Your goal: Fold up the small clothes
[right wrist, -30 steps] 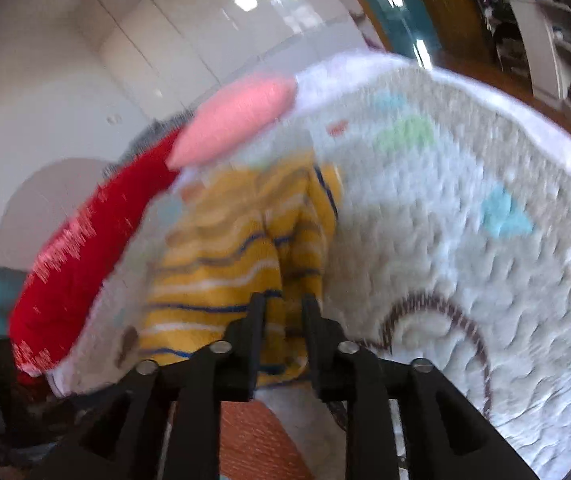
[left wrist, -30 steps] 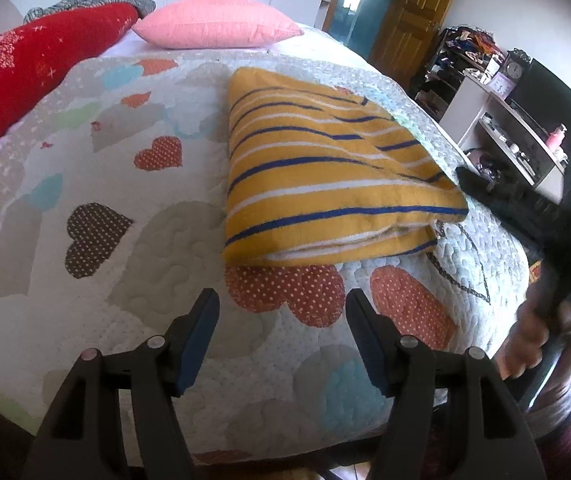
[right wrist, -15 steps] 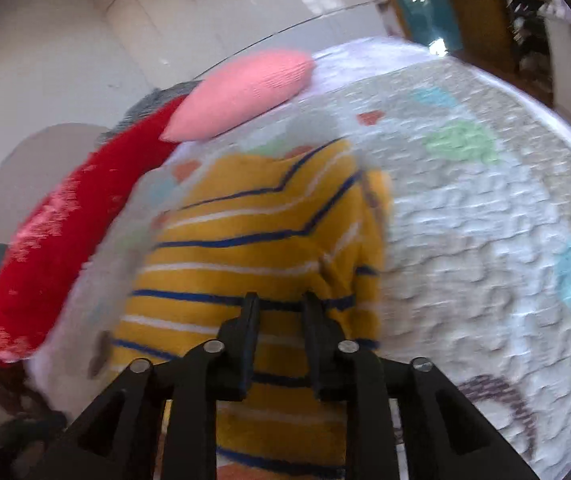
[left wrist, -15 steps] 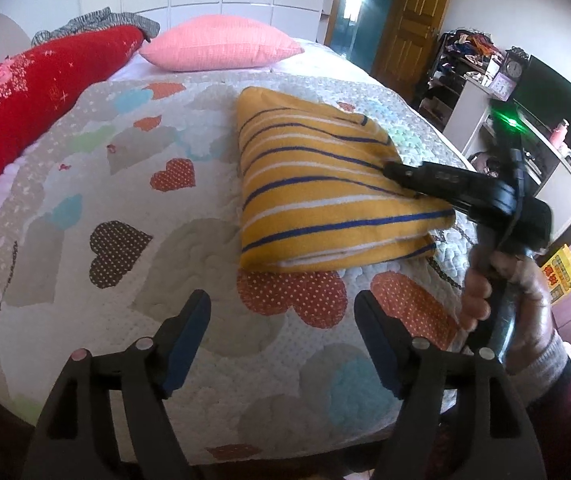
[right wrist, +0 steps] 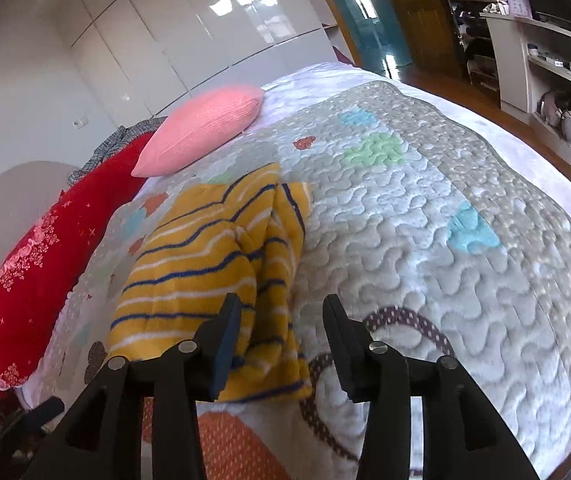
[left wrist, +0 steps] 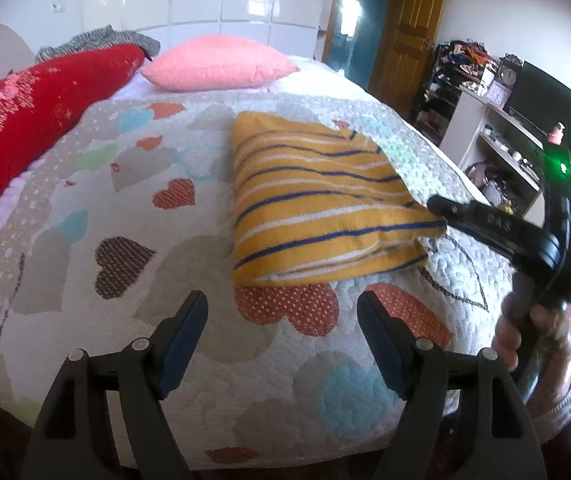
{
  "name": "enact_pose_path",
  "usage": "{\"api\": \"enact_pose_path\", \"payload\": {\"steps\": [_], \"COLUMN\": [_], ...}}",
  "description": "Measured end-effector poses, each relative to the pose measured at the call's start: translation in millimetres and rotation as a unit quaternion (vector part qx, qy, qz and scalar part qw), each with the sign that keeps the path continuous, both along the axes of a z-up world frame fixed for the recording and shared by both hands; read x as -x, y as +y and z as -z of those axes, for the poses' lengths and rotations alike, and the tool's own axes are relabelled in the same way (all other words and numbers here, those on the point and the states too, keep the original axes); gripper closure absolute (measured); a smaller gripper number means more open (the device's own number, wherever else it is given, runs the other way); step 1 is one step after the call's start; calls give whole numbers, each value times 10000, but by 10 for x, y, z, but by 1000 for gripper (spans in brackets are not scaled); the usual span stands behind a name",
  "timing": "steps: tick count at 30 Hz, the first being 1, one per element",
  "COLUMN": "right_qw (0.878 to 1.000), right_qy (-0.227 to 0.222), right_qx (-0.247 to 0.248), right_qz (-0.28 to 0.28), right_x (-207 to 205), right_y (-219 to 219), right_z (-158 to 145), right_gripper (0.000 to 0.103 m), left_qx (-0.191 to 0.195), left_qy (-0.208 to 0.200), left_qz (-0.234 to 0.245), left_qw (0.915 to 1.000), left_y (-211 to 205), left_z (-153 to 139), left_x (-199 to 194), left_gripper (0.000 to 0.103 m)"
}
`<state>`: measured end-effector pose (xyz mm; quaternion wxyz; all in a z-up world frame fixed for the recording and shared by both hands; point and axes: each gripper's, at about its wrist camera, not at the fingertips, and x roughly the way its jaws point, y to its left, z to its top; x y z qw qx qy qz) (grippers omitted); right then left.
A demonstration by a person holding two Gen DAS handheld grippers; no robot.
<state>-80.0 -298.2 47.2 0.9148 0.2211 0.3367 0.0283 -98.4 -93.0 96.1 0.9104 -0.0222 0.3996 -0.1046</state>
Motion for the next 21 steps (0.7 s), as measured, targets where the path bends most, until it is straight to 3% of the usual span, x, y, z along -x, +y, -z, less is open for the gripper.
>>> {"api": "enact_pose_path", "payload": {"steps": [4,14,21], "right_qw": [9997,9984,9981], "right_qy": [-103,-135,-109], "right_qx": [197,488,533], "right_qz": [-46,-254,-292], "right_x": [125,224,244], "right_y": [131,380,411], "right_z": [-72,-111,-74], "right_gripper": [47,42,39], "left_qx": [-82,-253,-349], "left_qy": [-321,-1008,-1235], "left_qz": [-207,-572,-688], "left_qw": [9992,9929,9893], "left_y": [60,161,172], "left_z": [-104,-300,-349], "left_x": [89,263,304], "left_gripper": [20,12,8]}}
